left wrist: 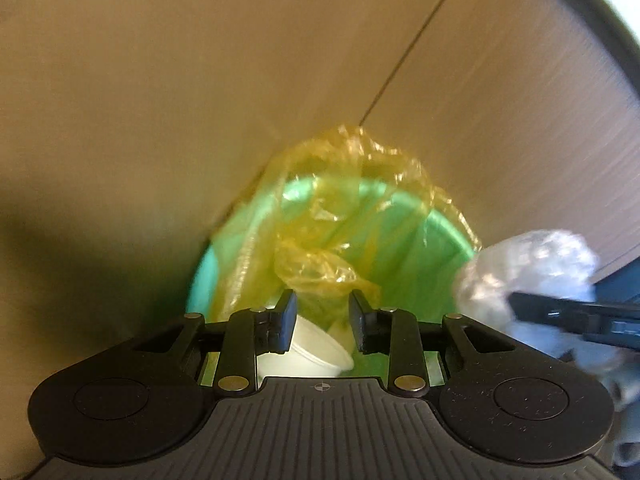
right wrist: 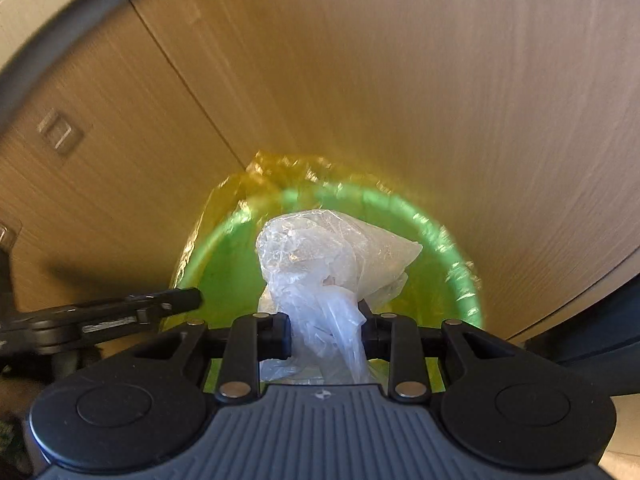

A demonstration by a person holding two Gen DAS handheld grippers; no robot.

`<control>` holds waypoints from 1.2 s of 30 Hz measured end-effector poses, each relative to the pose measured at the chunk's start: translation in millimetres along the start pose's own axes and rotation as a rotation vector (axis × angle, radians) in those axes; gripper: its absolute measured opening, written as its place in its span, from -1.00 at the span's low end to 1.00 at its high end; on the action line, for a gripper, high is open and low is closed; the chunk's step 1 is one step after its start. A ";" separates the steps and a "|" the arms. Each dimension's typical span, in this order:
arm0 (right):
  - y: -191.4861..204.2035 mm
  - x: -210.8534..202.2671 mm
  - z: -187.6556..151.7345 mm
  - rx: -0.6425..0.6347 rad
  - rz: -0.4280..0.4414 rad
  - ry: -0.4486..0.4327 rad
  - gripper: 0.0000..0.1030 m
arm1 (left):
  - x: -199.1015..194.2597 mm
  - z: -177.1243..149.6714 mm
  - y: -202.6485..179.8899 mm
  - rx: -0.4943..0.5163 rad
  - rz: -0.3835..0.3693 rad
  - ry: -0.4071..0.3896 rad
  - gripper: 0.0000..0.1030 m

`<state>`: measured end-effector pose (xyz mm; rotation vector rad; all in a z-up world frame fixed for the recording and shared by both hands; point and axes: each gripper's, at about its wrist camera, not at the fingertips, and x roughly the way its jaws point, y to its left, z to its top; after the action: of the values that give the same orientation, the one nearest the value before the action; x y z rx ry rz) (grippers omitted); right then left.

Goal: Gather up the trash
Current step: 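Carry the bowl and plastic bag with both tools down over the green bin, then open both tools to drop the bowl and bag into the bin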

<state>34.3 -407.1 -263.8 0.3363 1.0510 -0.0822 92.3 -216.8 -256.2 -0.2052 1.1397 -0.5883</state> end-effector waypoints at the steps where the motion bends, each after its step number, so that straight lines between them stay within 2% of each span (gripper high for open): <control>1: 2.3 4.2 2.3 -0.001 0.005 0.013 -0.47 | -5.3 -1.7 1.6 -0.007 -0.004 -0.010 -0.37; 6: 22.5 35.9 12.8 -0.074 0.002 0.082 -0.47 | -9.6 -7.6 6.5 0.003 0.020 0.003 -0.38; 12: 31.2 116.4 15.9 -0.088 -0.031 0.300 -0.46 | 0.4 -13.9 12.4 0.044 0.034 0.046 -0.40; 16: 32.6 160.7 9.0 -0.104 -0.038 0.428 -0.43 | -0.7 -17.2 23.8 0.024 0.028 0.052 -0.41; 17: 32.5 171.0 8.1 -0.101 -0.025 0.470 -0.33 | -0.2 -17.6 25.8 0.018 0.024 0.054 -0.41; 19: 30.7 183.0 7.0 -0.087 -0.026 0.529 0.04 | -1.1 -18.0 30.0 0.010 0.017 0.060 -0.41; 20: 29.9 185.6 7.5 -0.076 -0.029 0.534 0.29 | 0.4 -17.6 31.2 0.005 0.016 0.060 -0.41; 21: 27.9 186.3 8.3 -0.065 -0.029 0.532 0.35 | -0.7 -18.1 33.9 -0.001 0.014 0.061 -0.41; 25: 16.7 196.3 14.5 0.011 -0.043 0.553 0.35 | 5.6 -20.4 39.0 -0.025 0.008 0.077 -0.41; 27: 11.3 208.6 14.4 0.019 -0.080 0.570 0.35 | 9.6 -21.9 39.1 -0.021 0.006 0.093 -0.41; 32: 16.7 263.6 -2.5 -0.152 -0.245 0.630 0.18 | 13.6 -26.0 33.8 0.022 -0.011 0.112 -0.42; 36: 14.1 308.3 -14.8 -0.210 -0.324 0.655 0.03 | 14.3 -29.6 35.6 0.041 -0.030 0.117 -0.42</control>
<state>178.9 -360.5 -532.8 -0.0124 1.7439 -0.1565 81.8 -190.8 -295.7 -0.1545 1.2384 -0.6565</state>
